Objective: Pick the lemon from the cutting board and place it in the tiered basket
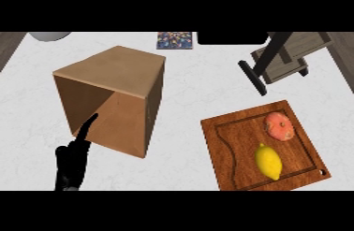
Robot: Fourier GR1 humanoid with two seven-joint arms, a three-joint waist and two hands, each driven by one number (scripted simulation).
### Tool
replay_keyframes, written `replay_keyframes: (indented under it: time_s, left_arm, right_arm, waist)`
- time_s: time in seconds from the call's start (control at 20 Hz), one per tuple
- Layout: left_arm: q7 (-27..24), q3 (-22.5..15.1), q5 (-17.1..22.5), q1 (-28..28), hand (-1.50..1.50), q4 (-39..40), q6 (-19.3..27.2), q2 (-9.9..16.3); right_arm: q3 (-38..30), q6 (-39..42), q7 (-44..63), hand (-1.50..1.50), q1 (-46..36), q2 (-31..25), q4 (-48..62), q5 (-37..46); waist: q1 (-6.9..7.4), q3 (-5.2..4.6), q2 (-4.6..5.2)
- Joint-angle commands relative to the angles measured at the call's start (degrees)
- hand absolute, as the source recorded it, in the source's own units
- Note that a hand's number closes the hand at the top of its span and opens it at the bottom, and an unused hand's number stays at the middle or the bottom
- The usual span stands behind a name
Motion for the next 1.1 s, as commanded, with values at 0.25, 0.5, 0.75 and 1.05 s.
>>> replay_keyframes:
  time_s: [0.25,0.5,0.75,1.05]
  left_arm:
    - [5.6,-0.1,-0.9,-4.1,0.00,0.5,-0.6,-0.3]
    - [1.2,-0.4,-1.9,-2.4,0.00,2.6,-0.3,-2.3]
    - [1.1,2.4,0.4,-3.3,0.00,3.5,-3.4,-0.2]
    - [-0.8,1.5,-1.0,-2.3,0.00,5.7,-3.6,-1.8]
  right_arm:
    - [16.3,3.0,23.2,-1.50,-14.0,3.1,-0.3,19.8]
    - [23.2,11.1,31.1,-1.50,-18.7,5.1,1.7,24.7]
    - [28.5,16.9,34.1,-1.50,-23.8,10.8,8.2,26.5]
    - [32.9,21.4,38.8,-1.50,-31.5,22.1,11.2,29.6]
  waist:
    - [2.02,0.17,0.34]
    - [1.84,0.07,0.26]
    - [2.07,0.09,0.36]
    - [1.24,0.11,0.17]
